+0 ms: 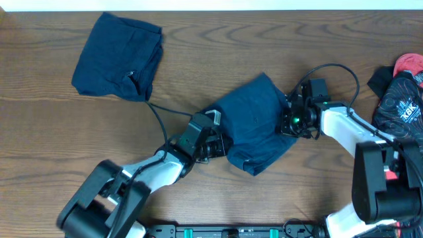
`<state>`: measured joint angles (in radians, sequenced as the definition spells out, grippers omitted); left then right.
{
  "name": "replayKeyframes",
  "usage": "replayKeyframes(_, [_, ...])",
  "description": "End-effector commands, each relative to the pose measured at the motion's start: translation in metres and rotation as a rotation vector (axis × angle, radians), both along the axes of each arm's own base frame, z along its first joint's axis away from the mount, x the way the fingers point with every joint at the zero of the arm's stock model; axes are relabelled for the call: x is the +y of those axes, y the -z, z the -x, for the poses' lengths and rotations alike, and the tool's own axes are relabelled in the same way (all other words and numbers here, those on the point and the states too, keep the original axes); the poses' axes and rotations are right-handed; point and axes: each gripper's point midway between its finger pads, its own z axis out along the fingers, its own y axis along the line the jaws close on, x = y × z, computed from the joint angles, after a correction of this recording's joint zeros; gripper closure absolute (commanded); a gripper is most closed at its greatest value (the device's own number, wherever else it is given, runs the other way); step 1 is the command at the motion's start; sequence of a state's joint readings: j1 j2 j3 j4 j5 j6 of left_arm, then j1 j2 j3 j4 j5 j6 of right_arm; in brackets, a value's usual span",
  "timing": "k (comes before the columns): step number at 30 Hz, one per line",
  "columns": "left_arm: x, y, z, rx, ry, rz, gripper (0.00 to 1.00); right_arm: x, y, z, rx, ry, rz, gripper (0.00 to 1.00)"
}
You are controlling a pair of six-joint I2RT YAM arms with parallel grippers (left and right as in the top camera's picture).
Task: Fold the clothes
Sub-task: 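Carry the folded shorts with left gripper onto the folded navy garment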
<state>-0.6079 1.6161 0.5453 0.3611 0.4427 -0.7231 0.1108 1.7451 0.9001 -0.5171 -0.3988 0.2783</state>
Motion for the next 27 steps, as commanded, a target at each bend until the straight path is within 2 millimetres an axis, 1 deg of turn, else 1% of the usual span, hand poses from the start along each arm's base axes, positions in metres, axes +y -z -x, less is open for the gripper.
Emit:
replayKeyframes(1, [-0.017,-0.057,-0.01,-0.207,0.151,0.071,0.94,-0.003,-0.035,-0.005,-0.101,0.009,0.013,0.99])
replayKeyframes(3, [-0.017,-0.085,-0.018,-0.274,0.158,0.115,0.94,-0.002,-0.058,-0.009,-0.169,0.01,0.004,0.99])
replayKeyframes(4, [-0.014,-0.105,-0.025,-0.311,0.15,0.148,0.94,-0.002,-0.075,-0.011,-0.223,0.011,-0.004,0.98])
replayKeyframes(5, [-0.013,-0.118,-0.029,-0.335,0.15,0.171,0.94,-0.002,-0.083,-0.012,-0.247,0.011,-0.006,0.97])
replayKeyframes(6, [-0.01,-0.133,-0.034,-0.358,0.142,0.197,0.94,-0.002,-0.096,-0.013,-0.288,0.014,-0.012,0.96])
replayKeyframes(9, [0.005,-0.174,-0.056,-0.424,0.075,0.252,0.94,-0.002,-0.127,-0.013,-0.373,0.039,-0.032,0.93])
replayKeyframes(11, [0.019,-0.197,-0.075,-0.478,0.027,0.262,0.94,-0.002,-0.145,-0.011,-0.423,0.052,-0.045,0.91])
replayKeyframes(13, [0.036,-0.218,-0.094,-0.529,-0.024,0.264,0.94,-0.002,-0.156,-0.01,-0.455,0.058,-0.052,0.91])
replayKeyframes(15, [0.061,-0.242,-0.116,-0.59,-0.092,0.259,0.94,-0.002,-0.163,-0.008,-0.477,0.058,-0.055,0.91])
replayKeyframes(17, [0.091,-0.269,-0.137,-0.662,-0.162,0.246,0.94,-0.002,-0.164,-0.007,-0.477,0.058,-0.055,0.91])
replayKeyframes(20, [0.135,-0.305,-0.158,-0.777,-0.233,0.208,0.94,-0.003,-0.161,-0.004,-0.46,0.057,-0.053,0.91])
replayKeyframes(21, [0.156,-0.317,-0.166,-0.807,-0.272,0.195,0.94,-0.003,-0.16,-0.003,-0.454,0.057,-0.052,0.92])
replayKeyframes(24, [0.204,-0.334,-0.184,-0.866,-0.366,0.149,0.94,-0.003,-0.158,0.0,-0.441,0.057,-0.05,0.92])
replayKeyframes(27, [0.246,-0.341,-0.207,-0.913,-0.434,0.108,0.94,-0.003,-0.157,0.002,-0.43,0.057,-0.049,0.92])
